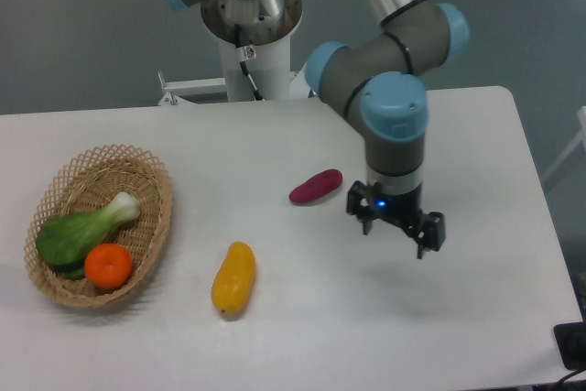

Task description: Place the orange in the basket

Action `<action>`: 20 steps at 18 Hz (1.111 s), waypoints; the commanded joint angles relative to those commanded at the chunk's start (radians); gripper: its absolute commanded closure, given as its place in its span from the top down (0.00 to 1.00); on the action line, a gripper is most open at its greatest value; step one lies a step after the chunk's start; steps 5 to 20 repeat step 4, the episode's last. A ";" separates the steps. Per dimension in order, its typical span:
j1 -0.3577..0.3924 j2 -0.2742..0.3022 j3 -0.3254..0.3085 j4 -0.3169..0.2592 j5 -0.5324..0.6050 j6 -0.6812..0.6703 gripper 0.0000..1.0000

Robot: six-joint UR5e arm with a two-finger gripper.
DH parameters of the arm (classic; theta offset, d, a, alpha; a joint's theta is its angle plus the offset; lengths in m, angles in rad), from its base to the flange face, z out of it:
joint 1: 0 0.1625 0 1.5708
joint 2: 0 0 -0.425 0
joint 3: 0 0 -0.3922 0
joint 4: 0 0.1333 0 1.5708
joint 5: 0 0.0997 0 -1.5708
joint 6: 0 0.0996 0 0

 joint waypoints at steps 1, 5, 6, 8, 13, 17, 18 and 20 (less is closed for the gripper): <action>0.000 0.000 -0.003 0.000 0.000 -0.002 1.00; -0.002 0.000 -0.008 0.000 0.003 -0.008 1.00; -0.002 0.000 -0.008 0.000 0.003 -0.008 1.00; -0.002 0.000 -0.008 0.000 0.003 -0.008 1.00; -0.002 0.000 -0.008 0.000 0.003 -0.008 1.00; -0.002 0.000 -0.008 0.000 0.003 -0.008 1.00; -0.002 0.000 -0.008 0.000 0.003 -0.008 1.00; -0.002 0.000 -0.008 0.000 0.003 -0.008 1.00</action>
